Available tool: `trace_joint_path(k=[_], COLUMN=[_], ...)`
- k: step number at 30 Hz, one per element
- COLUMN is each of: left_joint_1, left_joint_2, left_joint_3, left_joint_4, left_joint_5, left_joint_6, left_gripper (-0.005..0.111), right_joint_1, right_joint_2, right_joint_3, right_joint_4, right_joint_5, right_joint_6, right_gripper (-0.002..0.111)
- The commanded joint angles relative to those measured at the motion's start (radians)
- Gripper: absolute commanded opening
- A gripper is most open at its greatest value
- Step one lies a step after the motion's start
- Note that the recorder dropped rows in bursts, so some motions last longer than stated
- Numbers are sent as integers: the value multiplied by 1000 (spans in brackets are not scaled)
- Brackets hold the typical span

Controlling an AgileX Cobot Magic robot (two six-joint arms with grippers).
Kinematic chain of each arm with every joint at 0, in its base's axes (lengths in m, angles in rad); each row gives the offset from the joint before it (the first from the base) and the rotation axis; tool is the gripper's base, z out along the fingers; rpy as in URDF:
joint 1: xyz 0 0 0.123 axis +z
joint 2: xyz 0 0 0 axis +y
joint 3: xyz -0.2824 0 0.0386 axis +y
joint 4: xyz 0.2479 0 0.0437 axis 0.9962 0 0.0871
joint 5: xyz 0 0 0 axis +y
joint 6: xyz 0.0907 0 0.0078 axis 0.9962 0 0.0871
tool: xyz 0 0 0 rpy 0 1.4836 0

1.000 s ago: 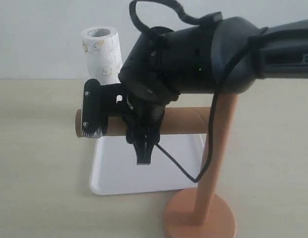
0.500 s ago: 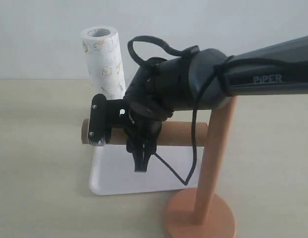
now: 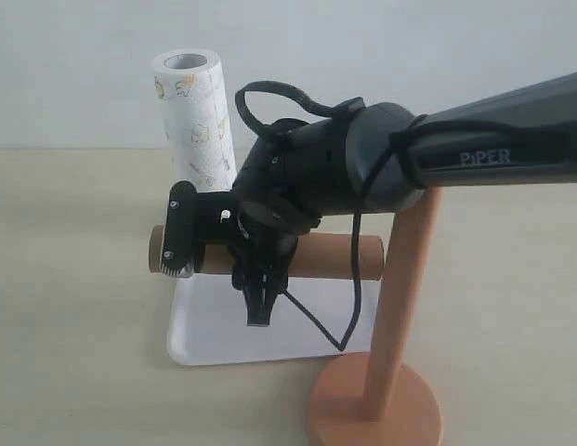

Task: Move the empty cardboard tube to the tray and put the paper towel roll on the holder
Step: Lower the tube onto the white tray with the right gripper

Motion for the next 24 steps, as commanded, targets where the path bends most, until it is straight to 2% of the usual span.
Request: trace_joint_path(k=[1,12,24], left_joint_1=[2,2,2], left_joint_2=[-4,-4,-4], left_joint_3=[3,3,3], left_joint_4=[0,0,0], left_joint_5=[-2,-2,-2], left_joint_6=[3,3,3], left_gripper=[4,4,4], right_joint_1=[-1,44,45], right_joint_2=[-1,-1,9], right_joint_3=[-19,-55,-55], right_joint_4=[-42,-41,-19], right_joint_5=[84,90,25], right_joint_6=[4,4,25], right_gripper=[0,0,0])
